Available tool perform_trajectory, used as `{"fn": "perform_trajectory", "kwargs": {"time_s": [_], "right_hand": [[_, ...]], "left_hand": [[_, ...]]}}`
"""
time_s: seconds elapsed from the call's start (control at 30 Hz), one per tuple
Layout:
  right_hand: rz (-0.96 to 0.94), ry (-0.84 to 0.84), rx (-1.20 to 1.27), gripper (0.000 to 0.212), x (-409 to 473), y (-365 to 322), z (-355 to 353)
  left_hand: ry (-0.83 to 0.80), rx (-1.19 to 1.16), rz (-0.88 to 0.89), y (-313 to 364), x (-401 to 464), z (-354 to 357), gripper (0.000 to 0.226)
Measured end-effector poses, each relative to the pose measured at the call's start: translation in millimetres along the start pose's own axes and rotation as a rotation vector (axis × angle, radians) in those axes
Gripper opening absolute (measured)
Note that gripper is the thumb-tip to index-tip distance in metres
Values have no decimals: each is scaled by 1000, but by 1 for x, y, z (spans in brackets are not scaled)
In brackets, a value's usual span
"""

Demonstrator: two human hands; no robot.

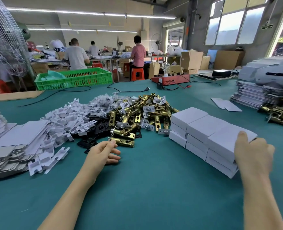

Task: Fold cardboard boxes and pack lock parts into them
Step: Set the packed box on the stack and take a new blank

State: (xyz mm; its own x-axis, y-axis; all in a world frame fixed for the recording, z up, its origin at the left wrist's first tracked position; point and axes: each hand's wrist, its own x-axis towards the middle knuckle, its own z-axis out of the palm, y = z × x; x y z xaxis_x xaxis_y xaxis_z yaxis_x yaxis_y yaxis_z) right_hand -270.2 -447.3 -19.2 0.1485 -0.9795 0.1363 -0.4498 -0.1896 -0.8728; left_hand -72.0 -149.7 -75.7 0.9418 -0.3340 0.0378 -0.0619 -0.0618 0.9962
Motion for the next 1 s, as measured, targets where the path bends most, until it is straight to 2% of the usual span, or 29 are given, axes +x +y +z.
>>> {"fn": "perform_trajectory", "kwargs": {"time_s": [0.13, 0.23, 0.3, 0.37, 0.4, 0.47, 0.57, 0.67, 0.77, 0.93, 1.0], "right_hand": [[5, 23, 93, 43, -2, 2, 0], [-49, 114, 21, 49, -9, -4, 0], [-230, 261, -55, 54, -18, -13, 1], [-500, 331, -16, 45, -30, -32, 8], [-635, 283, 15, 38, -35, -44, 15], [-833, 37, 71, 24, -44, -71, 35], [-971, -357, -74, 23, -52, -100, 78], [-1007, -586, -240, 27, -61, -107, 125], [-926, -678, -270, 26, -77, -91, 166], [-732, -623, -183, 22, -95, -52, 202], [-686, -653, -99, 24, -90, -53, 207]], "left_hand": [[-5, 10, -3, 0, -1, 1, 30], [-5, 21, -7, 0, -1, 0, 30], [-3, 24, -9, 0, -1, 0, 29], [3, 31, -13, 0, -2, 0, 28], [7, 37, -14, 0, -1, 0, 27], [9, 48, -13, 0, -1, 1, 25], [11, 49, -16, 0, -1, 1, 23], [17, 25, -23, 0, -1, 1, 21], [33, 28, -25, 0, -1, 1, 21], [45, 32, -27, 0, -4, 2, 19], [58, -37, -29, 4, -5, 1, 16]]}}
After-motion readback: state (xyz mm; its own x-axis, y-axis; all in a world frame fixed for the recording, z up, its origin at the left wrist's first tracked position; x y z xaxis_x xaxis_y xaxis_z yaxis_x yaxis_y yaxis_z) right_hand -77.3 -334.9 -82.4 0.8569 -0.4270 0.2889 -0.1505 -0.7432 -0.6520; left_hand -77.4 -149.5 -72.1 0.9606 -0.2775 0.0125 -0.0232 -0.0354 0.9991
